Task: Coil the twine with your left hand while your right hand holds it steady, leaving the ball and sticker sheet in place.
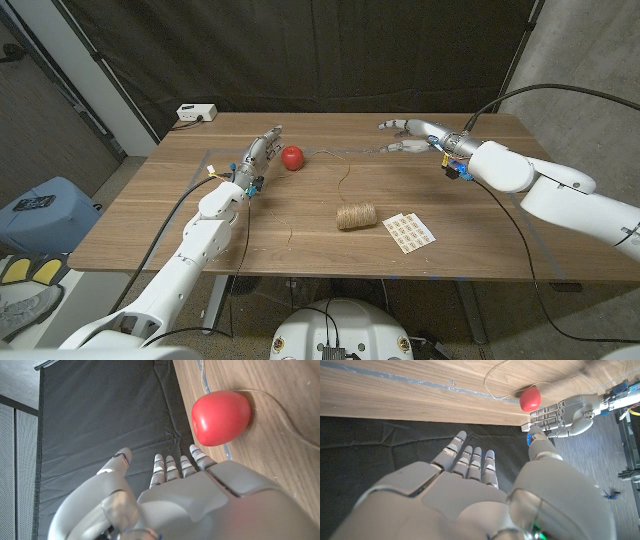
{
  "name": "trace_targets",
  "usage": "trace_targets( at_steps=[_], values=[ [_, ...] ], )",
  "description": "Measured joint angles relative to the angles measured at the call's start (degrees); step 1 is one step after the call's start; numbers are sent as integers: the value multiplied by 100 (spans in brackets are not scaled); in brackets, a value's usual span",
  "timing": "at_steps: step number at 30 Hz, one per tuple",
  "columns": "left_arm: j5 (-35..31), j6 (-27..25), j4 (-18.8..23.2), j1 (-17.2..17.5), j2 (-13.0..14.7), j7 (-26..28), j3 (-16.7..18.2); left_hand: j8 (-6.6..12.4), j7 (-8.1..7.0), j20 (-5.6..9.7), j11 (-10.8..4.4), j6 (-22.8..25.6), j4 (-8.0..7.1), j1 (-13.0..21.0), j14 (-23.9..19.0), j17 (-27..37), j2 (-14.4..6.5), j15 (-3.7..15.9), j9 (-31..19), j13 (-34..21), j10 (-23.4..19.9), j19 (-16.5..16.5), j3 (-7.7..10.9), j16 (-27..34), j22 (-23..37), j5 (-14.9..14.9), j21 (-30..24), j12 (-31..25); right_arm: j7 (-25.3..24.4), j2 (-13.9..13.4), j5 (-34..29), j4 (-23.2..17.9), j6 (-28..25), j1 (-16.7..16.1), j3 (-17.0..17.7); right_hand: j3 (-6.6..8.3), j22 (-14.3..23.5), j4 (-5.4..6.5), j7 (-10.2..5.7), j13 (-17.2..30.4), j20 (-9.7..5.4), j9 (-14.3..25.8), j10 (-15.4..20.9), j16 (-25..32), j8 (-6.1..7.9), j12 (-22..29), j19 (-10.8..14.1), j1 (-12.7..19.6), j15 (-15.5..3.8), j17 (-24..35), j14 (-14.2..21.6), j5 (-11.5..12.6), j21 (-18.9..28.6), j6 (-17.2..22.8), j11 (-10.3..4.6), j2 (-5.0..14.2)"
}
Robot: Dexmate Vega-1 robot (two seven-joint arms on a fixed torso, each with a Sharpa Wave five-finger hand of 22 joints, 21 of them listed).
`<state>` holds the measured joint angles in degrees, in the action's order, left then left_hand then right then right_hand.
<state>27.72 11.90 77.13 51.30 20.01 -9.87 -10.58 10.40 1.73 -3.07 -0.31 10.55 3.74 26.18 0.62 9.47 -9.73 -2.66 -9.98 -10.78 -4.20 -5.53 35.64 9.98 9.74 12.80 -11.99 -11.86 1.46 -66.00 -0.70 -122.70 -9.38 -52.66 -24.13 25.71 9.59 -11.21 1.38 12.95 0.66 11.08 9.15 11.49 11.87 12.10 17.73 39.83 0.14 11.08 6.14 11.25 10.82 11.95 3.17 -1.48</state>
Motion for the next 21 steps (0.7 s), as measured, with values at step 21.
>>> trace_targets(
  at_steps=[21],
  values=[
    [-20, 1, 82, 86, -56, 126, -16, 0, 0, 0, 0, 0, 94, 23, 0, 0, -23, 0, 0, 0, 0, 0, 0, 0, 0, 7, 0, 0, 284, -497, -666, -785, -720, 187, -370, 197, 16, 55, 406, 198, 224, 80, 206, 40, 44, 210, -39, 862, 233, 53, 76, -23, 0, -37, 204, -521]
  ],
)
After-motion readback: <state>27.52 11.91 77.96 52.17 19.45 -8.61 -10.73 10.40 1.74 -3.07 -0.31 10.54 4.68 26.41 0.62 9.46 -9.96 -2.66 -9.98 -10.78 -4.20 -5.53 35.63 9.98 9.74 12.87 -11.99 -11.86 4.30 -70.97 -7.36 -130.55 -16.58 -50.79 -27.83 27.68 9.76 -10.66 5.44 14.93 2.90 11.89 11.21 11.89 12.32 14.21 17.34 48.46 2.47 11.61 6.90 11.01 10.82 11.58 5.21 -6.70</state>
